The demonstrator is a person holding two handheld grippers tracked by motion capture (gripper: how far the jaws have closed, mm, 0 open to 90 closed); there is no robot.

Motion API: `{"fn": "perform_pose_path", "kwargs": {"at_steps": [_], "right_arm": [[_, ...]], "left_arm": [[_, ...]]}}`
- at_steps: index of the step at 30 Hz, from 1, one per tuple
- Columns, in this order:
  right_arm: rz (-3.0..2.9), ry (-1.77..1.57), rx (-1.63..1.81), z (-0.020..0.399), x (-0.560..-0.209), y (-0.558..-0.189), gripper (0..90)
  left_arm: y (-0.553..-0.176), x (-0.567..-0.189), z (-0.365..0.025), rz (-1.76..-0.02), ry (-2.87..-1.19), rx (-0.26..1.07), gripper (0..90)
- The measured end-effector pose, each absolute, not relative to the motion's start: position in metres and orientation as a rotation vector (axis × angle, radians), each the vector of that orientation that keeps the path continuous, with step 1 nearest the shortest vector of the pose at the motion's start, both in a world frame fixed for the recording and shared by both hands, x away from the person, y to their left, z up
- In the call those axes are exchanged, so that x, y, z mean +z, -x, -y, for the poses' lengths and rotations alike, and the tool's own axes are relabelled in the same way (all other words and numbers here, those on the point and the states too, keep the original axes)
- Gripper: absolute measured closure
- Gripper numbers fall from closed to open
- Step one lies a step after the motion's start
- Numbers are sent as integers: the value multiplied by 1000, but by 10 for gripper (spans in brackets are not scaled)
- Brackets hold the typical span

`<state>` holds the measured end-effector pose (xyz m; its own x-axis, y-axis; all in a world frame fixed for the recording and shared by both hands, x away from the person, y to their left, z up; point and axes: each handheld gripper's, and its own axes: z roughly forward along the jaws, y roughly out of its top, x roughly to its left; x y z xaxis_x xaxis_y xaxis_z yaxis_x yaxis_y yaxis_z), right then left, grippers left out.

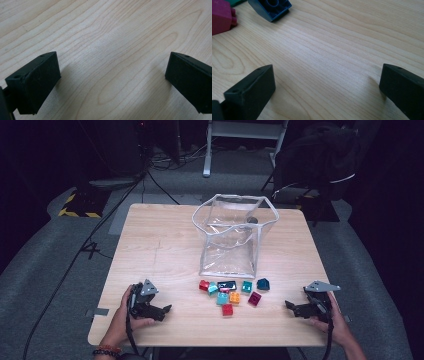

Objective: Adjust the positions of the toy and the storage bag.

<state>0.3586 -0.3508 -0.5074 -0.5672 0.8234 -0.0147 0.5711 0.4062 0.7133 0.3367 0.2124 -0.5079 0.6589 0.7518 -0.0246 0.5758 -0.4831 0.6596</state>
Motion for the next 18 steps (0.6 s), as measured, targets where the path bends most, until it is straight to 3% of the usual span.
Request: {"fn": "perform_pose_path", "kwargs": {"at_steps": [18], "right_arm": [[-2396, -1126, 942, 358, -505, -358, 6]], "left_arm": [[-334, -508, -213, -1014, -2235, 355, 4]]}}
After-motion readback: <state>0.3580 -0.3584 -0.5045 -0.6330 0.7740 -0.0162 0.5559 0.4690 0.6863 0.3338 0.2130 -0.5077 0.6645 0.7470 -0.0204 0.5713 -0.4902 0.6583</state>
